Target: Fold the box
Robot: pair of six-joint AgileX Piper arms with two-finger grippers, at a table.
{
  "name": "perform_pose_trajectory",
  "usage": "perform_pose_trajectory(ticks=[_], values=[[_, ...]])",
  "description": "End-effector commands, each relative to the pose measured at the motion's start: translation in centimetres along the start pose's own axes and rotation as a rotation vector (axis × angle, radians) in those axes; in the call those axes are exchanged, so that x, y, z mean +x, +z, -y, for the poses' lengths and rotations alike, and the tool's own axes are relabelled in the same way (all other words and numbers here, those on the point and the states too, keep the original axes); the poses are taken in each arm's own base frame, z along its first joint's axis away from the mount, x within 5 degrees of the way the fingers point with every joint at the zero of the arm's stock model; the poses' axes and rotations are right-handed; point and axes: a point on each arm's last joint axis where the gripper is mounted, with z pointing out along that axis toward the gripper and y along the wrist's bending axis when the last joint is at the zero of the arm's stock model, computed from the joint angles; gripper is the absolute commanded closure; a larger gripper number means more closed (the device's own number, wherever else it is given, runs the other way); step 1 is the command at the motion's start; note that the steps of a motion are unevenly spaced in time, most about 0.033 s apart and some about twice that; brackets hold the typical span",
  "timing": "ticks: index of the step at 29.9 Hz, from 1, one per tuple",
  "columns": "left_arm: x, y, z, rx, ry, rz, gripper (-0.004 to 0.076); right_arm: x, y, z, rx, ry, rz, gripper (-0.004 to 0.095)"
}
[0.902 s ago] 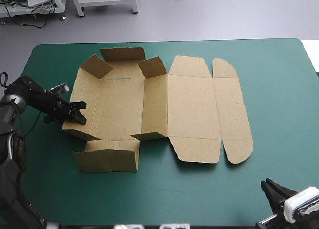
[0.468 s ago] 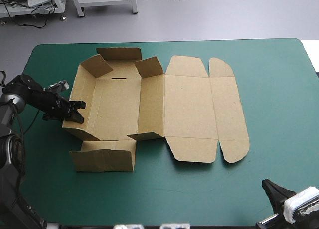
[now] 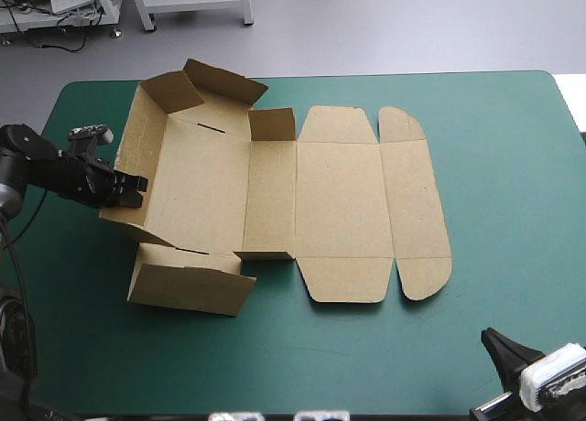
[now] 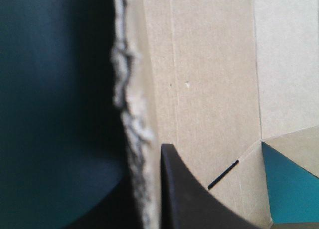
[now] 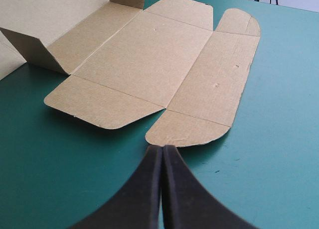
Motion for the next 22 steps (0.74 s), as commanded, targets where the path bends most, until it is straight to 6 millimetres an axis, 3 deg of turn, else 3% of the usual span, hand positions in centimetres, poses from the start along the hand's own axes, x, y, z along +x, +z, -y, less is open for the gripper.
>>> perform_pose_trajectory(ticks=[1,10,16,22], values=[[0.1,-3.0,4.1,0.027,0.133,0.103,0.0729,-1.3,-0.1,0.1,0.019,-0.024,0.075,0.0932],[1.3,-3.3,10.8,-0.072,0.447,0.091,0.0729,-1.3,-0.1,0.3,0.033,-0.049,0.072,0.0931],[1.7,-2.7,13.7,-0.155,0.614,0.08,0.0729,-1.3,-0.1,0.3,0.033,-0.049,0.073,0.0932],[1.1,-2.8,16.6,-0.237,0.786,0.196,0.0729,-1.3,-0.1,0.2,0.028,-0.041,0.074,0.0931]])
